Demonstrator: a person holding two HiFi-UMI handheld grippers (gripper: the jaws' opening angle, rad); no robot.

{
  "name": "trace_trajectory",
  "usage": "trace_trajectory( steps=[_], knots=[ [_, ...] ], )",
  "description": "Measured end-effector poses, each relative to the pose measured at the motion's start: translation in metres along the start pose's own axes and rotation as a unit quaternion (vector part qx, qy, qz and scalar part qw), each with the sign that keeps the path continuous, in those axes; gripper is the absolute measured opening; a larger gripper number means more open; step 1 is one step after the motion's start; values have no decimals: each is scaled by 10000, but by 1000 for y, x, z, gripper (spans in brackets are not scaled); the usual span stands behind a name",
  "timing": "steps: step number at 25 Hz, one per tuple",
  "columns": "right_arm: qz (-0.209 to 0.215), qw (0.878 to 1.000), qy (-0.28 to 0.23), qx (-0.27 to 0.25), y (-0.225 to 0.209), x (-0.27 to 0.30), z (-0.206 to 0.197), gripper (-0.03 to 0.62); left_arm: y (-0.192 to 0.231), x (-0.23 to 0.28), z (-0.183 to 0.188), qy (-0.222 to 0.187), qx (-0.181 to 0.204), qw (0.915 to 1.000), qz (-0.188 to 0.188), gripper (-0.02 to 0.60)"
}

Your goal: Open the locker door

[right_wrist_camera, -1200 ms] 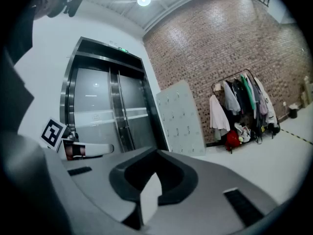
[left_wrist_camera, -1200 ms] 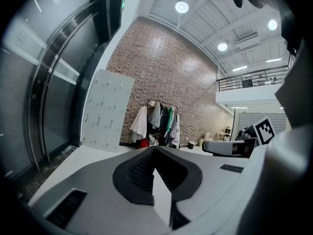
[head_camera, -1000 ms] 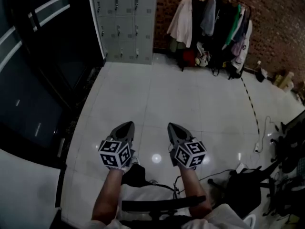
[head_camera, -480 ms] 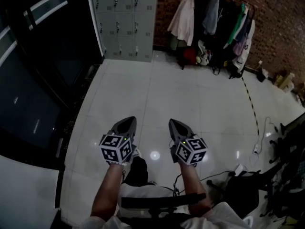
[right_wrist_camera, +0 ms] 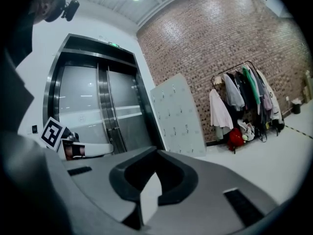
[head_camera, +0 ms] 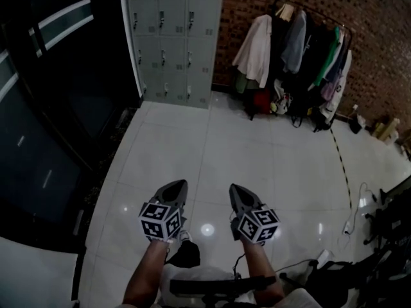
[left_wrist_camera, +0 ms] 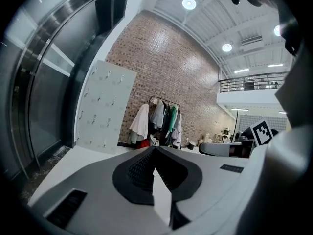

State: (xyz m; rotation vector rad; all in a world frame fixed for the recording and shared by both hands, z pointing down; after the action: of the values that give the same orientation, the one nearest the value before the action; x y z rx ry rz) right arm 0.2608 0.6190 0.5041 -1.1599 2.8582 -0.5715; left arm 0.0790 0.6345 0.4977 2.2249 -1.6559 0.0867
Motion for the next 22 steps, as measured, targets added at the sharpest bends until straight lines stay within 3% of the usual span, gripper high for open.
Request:
trace_trajectory(
  steps=[12, 22],
  knots=[
    [27, 9998, 121, -162, -29, 160, 43, 8, 130, 95, 64, 57, 1, 9998, 166, -2],
    [-112, 9998, 141, -74, -101, 240, 63, 8, 174, 197, 85, 202, 83, 9994, 286, -2]
  ],
)
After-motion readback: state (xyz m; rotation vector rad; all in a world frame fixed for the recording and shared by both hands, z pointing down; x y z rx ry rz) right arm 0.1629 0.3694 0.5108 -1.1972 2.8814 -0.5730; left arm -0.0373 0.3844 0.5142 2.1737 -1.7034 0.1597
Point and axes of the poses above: the fingertips, and each gripper's own axes: x forward along the fingers, y to its left, z out of its top, the point moved 3 cm from there along -x, backward along the fingers, and after that the axes turned 7 degrees about z, right-handed, at the moved point
